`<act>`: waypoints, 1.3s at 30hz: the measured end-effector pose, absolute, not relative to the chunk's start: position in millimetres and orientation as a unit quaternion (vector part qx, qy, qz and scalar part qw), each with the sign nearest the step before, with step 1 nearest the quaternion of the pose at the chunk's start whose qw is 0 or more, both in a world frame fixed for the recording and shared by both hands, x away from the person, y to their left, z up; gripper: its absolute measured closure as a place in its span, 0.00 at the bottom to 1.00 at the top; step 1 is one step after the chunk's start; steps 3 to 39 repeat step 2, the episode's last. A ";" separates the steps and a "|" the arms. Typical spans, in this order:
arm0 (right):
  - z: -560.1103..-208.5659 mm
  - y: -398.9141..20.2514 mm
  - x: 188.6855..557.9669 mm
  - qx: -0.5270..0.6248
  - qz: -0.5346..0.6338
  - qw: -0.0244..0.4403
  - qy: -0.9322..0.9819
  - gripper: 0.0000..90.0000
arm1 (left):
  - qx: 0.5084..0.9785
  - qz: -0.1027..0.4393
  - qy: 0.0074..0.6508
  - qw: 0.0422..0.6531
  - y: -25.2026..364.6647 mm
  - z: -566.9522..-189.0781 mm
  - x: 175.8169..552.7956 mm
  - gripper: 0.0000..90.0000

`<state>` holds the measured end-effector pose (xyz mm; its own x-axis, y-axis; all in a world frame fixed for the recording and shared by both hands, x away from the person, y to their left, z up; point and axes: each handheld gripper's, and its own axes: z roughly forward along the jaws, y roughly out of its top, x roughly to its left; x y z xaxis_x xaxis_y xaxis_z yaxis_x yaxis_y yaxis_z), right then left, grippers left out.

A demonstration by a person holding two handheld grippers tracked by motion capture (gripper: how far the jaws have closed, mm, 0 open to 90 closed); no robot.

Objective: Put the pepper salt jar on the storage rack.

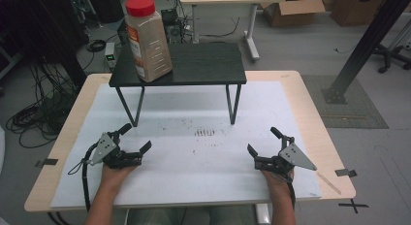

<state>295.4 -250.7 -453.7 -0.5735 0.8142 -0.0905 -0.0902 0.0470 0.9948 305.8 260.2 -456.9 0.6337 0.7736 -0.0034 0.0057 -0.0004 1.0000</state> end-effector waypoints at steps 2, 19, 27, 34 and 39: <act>-453.7 -250.8 295.3 0.288 0.627 0.361 0.627 0.00 | 0.640 0.301 0.303 0.638 260.0 -456.9 305.4 0.00; -453.7 -250.8 295.3 0.288 0.627 0.361 0.627 0.00 | 0.640 0.301 0.303 0.638 260.0 -456.9 305.4 0.00; -453.7 -250.8 295.3 0.288 0.627 0.361 0.627 0.00 | 0.640 0.301 0.303 0.638 260.0 -456.9 305.4 0.00; -453.7 -250.8 295.3 0.288 0.627 0.361 0.627 0.00 | 0.640 0.301 0.303 0.638 260.0 -456.9 305.4 0.00; -453.7 -250.8 295.3 0.288 0.627 0.361 0.627 0.00 | 0.640 0.301 0.303 0.638 260.0 -456.9 305.4 0.00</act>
